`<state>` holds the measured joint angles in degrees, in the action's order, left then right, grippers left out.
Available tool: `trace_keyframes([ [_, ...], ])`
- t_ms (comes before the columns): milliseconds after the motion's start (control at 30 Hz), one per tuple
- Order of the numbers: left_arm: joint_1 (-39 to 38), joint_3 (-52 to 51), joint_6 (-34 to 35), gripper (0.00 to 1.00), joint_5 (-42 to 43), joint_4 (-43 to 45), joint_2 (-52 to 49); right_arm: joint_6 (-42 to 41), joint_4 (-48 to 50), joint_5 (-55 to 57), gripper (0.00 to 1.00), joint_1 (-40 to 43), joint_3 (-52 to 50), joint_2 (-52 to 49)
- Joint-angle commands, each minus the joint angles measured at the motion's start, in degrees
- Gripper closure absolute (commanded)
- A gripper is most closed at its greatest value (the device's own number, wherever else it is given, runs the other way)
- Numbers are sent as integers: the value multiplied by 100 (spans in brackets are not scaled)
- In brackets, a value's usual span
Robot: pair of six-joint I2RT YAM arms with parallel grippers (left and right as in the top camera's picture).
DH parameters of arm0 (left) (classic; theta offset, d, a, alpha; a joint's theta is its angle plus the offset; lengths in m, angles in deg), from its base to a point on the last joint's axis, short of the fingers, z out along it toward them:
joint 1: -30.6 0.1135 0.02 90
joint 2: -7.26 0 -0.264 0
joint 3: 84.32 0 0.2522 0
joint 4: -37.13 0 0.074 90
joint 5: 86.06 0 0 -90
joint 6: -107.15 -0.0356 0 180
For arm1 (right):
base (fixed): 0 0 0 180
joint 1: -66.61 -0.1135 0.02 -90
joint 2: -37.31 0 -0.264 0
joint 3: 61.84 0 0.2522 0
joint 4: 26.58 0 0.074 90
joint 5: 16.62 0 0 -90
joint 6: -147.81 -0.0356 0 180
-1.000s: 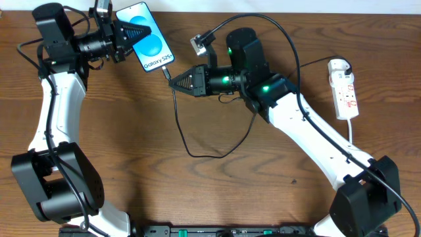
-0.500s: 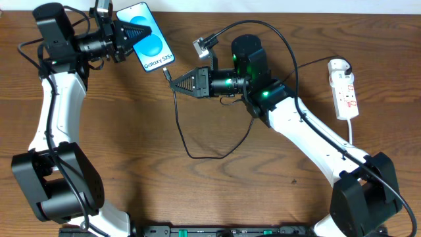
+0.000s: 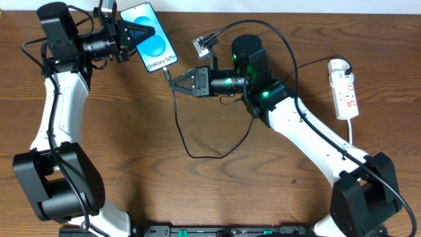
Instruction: Plug charger to phone and switch on socket
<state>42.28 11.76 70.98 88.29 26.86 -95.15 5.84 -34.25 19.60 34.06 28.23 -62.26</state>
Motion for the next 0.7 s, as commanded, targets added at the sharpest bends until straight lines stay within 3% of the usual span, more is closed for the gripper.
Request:
trace_keyframes([
  [0, -31, 105, -13, 93, 225, 50, 127, -96, 76, 35, 99, 26, -24, 92],
  [667, -127, 105, -13, 93, 269, 52, 127, -94, 81, 393, 99, 83, -26, 87],
])
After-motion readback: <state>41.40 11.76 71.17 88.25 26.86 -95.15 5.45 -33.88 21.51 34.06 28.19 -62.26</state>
